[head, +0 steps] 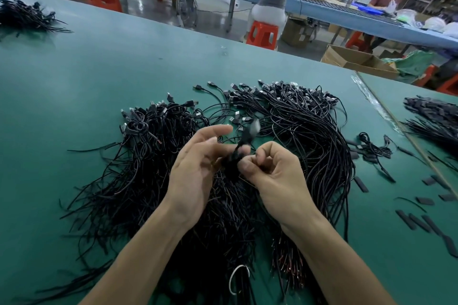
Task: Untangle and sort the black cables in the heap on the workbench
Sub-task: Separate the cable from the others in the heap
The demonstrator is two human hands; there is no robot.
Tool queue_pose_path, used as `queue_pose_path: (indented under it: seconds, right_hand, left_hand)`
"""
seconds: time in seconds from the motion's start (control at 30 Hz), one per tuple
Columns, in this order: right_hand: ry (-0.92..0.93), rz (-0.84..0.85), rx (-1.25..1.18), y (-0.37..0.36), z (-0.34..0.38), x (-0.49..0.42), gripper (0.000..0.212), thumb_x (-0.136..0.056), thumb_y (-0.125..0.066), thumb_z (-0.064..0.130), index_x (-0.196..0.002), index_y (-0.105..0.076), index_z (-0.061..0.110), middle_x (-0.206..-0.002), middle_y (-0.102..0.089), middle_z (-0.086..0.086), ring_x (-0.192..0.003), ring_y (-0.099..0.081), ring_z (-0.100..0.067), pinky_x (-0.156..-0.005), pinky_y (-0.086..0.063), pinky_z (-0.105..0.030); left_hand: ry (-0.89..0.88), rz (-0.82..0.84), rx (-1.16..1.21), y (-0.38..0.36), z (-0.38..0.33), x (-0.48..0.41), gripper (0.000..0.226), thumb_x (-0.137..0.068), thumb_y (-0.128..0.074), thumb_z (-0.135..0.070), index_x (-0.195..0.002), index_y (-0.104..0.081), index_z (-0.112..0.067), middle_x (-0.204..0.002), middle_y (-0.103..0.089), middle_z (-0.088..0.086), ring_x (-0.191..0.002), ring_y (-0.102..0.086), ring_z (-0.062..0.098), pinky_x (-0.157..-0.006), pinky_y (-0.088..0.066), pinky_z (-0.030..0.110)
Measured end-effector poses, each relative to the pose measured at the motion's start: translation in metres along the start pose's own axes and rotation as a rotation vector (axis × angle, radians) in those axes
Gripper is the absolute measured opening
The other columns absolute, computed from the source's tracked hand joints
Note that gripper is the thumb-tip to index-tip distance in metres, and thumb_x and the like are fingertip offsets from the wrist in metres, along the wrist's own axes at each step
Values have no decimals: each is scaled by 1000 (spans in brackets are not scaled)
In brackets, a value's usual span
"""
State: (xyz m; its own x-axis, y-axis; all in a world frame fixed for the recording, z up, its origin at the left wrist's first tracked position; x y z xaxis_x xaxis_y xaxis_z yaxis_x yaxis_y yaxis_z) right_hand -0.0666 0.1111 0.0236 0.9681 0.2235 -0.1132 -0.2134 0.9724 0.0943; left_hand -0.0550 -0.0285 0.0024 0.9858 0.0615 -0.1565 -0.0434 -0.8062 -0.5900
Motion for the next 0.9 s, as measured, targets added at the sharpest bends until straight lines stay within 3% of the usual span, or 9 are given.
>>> queue_pose_path:
  seconds: [0.13, 0.2, 0.33, 0.4, 0.5, 0.6, 0.67, 0.73, 0.9]
  right_hand:
    - [-19, -98, -6, 7, -4, -1, 37, -89, -66, -7, -72, -43, 16, -68, -65, 3, -67, -63, -11, -69, -51, -20]
    - [3, -159, 15, 11, -5, -1, 36, -89, -67, -4, -72, -44, 17, -67, -66, 7, -68, -63, -7, -72, -53, -20]
    - [61, -217, 0, 13, -2, -1, 35, -89, -68, -4, -71, -45, 17, -69, -67, 9, -70, -63, -4, -71, -53, -17]
    - [102, -215, -12, 14, 2, -2, 37, -89, -67, -6, -70, -45, 17, -69, -67, 10, -71, -64, -3, -71, -53, -17]
    - [163, -155, 18, 12, 11, -1, 39, -88, -67, -5, -67, -46, 20, -71, -67, 9, -72, -64, -4, -74, -54, -20]
    - [191, -71, 34, 5, 15, 4, 41, -88, -67, -5, -67, -46, 23, -71, -65, 8, -72, -61, -7, -79, -56, -25]
    - [191, -34, 41, 0, 14, 7, 41, -88, -67, -6, -68, -45, 22, -69, -62, 7, -71, -58, -7, -88, -55, -29]
    - [167, -29, 55, -5, 11, 10, 41, -88, -67, -6, -67, -44, 21, -68, -61, 8, -72, -59, -7, -93, -54, -32]
    - [31, -9, -86, -9, 2, 11, 40, -90, -64, -7, -67, -41, 17, -64, -61, 8, -68, -61, -6, -73, -53, -19]
  left_hand:
    - [-97, 76, -209, -4, 2, 6, 10, -92, -62, -26, -96, -66, -18, -75, -75, 7, -76, -72, 19, -71, -54, 23]
    - [-154, 53, -425, -5, 7, 8, 12, -86, -74, -23, -92, -63, -20, -78, -75, 5, -74, -71, 25, -68, -56, 32]
    - [-214, 77, -787, -5, 16, 9, 15, -82, -80, -18, -85, -67, -23, -75, -72, -7, -63, -63, 2, -62, -46, 13]
    - [-190, 109, -882, -4, 19, 9, 2, -90, -73, -25, -89, -71, -24, -76, -72, -6, -65, -65, 10, -61, -53, 26]
    - [-116, 84, -779, -4, 19, 9, 36, -98, -44, -43, -96, -75, -27, -81, -71, 5, -76, -64, 29, -68, -52, 50]
    - [86, 45, -443, -6, 15, 5, 58, -95, -29, -56, -101, -77, -24, -102, -73, 13, -99, -64, 35, -89, -51, 52]
    - [185, 46, -279, -3, 12, 3, 66, -93, -27, -64, -105, -78, -23, -109, -74, 10, -106, -68, 25, -92, -52, 43]
    - [190, 73, -246, -1, 8, 2, 62, -93, -33, -64, -107, -77, -23, -112, -75, 7, -109, -69, 20, -94, -51, 37]
    - [40, 125, -377, 4, -2, -1, 23, -87, -66, -29, -106, -78, -23, -108, -76, 7, -104, -71, 22, -87, -55, 25]
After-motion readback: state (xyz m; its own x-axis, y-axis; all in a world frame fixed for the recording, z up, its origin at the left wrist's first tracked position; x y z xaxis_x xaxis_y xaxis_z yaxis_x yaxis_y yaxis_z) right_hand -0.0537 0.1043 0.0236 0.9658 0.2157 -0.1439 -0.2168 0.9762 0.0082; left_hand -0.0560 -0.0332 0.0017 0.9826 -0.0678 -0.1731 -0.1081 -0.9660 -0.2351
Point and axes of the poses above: each hand's wrist, its own x-axis away from the middle knuckle, its own y-axis out of the back of the hand, z = x × y, the point moved 2 cm from there along -x, towards the middle knuckle
